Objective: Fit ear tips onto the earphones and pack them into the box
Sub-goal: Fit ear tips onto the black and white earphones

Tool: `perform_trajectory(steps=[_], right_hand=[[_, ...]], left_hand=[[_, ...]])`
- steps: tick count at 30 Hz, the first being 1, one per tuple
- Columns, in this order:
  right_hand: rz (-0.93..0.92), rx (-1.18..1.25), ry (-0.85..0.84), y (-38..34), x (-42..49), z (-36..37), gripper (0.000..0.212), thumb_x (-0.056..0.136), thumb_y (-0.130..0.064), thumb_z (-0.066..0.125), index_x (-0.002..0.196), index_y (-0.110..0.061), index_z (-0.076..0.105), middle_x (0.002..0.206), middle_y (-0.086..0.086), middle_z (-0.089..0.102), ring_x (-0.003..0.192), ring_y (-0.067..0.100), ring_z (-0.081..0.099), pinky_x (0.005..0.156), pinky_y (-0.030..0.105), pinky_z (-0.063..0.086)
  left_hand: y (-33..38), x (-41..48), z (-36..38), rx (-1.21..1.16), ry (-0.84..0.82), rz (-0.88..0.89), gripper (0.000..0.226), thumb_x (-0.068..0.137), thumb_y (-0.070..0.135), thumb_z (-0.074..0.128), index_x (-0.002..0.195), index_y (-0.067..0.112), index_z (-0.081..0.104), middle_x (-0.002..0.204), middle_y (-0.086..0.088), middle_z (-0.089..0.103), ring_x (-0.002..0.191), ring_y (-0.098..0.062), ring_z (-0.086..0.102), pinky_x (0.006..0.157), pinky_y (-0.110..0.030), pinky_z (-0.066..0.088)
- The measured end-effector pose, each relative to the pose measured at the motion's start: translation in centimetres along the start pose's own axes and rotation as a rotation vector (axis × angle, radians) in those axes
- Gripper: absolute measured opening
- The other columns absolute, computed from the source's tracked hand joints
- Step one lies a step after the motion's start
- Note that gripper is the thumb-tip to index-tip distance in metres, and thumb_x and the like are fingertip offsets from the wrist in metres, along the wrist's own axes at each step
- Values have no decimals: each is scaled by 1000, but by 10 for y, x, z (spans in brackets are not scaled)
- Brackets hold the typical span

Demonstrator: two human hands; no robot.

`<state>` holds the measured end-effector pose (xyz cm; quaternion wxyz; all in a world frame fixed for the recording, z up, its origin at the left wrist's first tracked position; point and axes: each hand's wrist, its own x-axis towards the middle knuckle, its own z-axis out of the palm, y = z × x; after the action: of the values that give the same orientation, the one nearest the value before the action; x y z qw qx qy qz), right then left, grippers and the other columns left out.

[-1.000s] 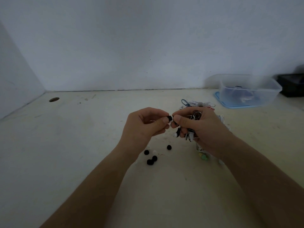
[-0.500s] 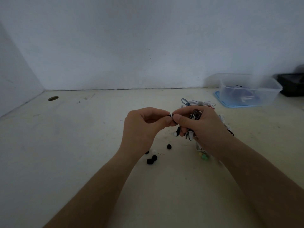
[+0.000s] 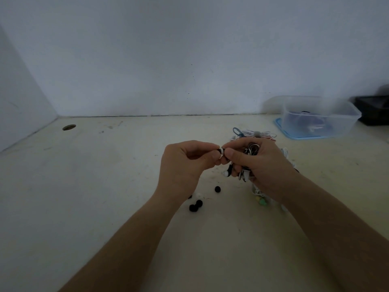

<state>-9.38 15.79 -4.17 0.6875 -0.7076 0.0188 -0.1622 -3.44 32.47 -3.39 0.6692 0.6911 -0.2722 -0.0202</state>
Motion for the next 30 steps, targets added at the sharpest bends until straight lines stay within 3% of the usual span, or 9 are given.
perform_trajectory(steps=[5,9,13,16,19,24,30], right_hand=[[-8,14,3,-2,0,0,21,73,-27,73,89,-14,76,68,8,71,53,16,59,55,33,53],[28,27,-46,-2,0,1,21,71,-28,75,88,-16,78,71,14,71,54,19,59,62,37,54],[71,107,-90,-4,-1,2,19,73,-21,73,89,-11,76,73,16,69,53,18,58,57,31,53],[47,235,-61,-6,-1,6,19,79,-13,68,95,-3,72,74,14,69,53,17,58,56,27,55],[24,308,-14,-9,0,7,13,88,-5,61,98,1,68,73,12,69,55,17,59,56,27,54],[48,398,14,-11,-1,9,16,85,-9,61,97,-1,67,78,14,68,56,17,60,57,27,55],[141,481,65,-15,-1,10,21,97,0,54,112,-1,68,77,14,67,55,19,59,56,30,55]], left_hand=[[2,1,-2,-70,-37,-48,13,87,-1,68,93,8,74,80,-7,77,77,-17,75,69,-20,57],[1,3,-7,-92,-88,-114,11,84,1,70,92,8,73,83,-11,77,79,-21,75,70,-21,57],[3,4,-11,-158,-141,-216,21,75,18,72,95,9,72,89,-13,76,83,-25,75,71,-23,58],[9,3,-11,-31,-139,-173,21,87,27,67,101,13,71,88,-4,76,79,-19,73,68,-24,57],[13,0,-8,140,-158,-111,29,79,42,69,93,17,71,81,0,75,70,-15,71,62,-23,56],[8,-2,-2,191,-158,-49,6,85,17,75,89,16,71,76,-1,75,69,-16,72,62,-23,56],[5,-3,2,242,-20,26,12,83,17,77,94,20,76,77,9,75,70,-3,71,66,-13,53]])
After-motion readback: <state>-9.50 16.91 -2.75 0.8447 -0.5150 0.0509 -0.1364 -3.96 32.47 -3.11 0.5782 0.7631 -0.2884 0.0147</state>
